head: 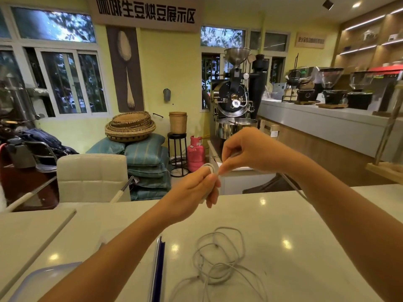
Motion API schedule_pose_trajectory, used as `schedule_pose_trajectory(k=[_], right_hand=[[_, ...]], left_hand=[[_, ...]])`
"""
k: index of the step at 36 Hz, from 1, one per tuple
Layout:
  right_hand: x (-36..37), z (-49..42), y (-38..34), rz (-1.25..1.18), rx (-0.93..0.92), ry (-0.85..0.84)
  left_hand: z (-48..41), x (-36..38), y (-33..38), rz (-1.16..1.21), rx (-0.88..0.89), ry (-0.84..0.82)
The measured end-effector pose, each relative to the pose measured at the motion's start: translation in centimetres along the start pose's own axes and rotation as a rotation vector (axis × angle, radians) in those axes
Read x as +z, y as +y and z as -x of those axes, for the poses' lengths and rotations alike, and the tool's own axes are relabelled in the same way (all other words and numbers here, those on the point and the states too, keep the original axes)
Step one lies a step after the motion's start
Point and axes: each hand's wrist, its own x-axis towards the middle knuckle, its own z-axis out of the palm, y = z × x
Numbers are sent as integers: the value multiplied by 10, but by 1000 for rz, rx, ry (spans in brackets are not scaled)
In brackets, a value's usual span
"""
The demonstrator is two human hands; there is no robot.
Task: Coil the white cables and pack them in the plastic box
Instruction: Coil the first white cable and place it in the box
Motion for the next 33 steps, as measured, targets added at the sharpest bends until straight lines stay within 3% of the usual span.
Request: schedule_pose_trajectory(k=[7,16,21,33], right_hand=[[-13,-9,17,-289,-55,-20],[46,-14,47,-1035,1,202],[92,-10,27,-1110,209,277],[106,15,-9,-846,403,41]], left_hand=[[5,3,12,182,-12,-163],[-6,5,39,435,49,-167],[-23,7,39,376,77,-9],[-46,-4,3,-98,73,279]])
